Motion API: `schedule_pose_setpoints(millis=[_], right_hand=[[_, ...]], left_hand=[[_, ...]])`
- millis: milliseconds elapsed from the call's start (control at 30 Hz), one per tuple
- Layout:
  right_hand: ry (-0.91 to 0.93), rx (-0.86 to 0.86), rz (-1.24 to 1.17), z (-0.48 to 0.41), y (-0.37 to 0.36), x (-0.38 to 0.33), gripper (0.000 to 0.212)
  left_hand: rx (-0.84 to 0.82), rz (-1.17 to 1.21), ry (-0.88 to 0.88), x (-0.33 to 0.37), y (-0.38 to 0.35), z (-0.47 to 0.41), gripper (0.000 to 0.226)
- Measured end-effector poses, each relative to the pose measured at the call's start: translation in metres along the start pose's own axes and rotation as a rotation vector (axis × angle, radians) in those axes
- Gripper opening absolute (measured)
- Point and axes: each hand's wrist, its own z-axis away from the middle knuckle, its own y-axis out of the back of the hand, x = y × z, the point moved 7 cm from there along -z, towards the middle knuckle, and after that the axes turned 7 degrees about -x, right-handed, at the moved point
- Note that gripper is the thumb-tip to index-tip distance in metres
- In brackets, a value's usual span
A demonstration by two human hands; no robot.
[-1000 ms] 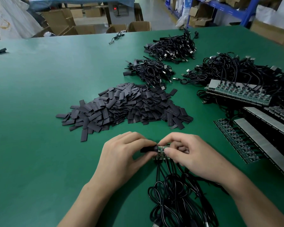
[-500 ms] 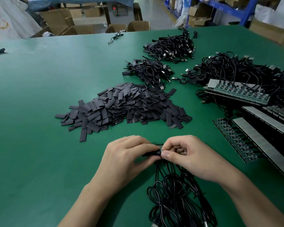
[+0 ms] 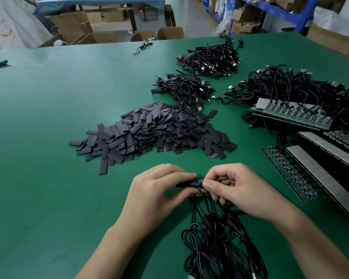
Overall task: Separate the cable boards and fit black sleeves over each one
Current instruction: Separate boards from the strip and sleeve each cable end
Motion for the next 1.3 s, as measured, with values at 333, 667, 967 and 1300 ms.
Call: schedule_pose_setpoints(millis=[333, 667, 967, 1300], right_hand=[[0.026, 0.068, -0.308, -0.001, 0.000, -0.004, 0.021], [0.020, 0.075, -0.311, -0.003, -0.007, 0.000, 0.018], [0.029, 0.058, -0.405, -0.003, -0.009, -0.003, 0.021], [0.045, 0.059, -0.357, -0.002, -0.009, -0.003, 0.020]], left_hand=[[0.252, 0.135, 0.217, -0.013, 0.016, 0.005, 0.019], [0.216, -0.018, 0.096, -0.008, 0.012, 0.004, 0.017], [0.284, 0.056, 0.187, -0.006, 0.015, 0.005, 0.020], [0.248, 0.520, 0.366, -0.018, 0.002, 0.006, 0.013]])
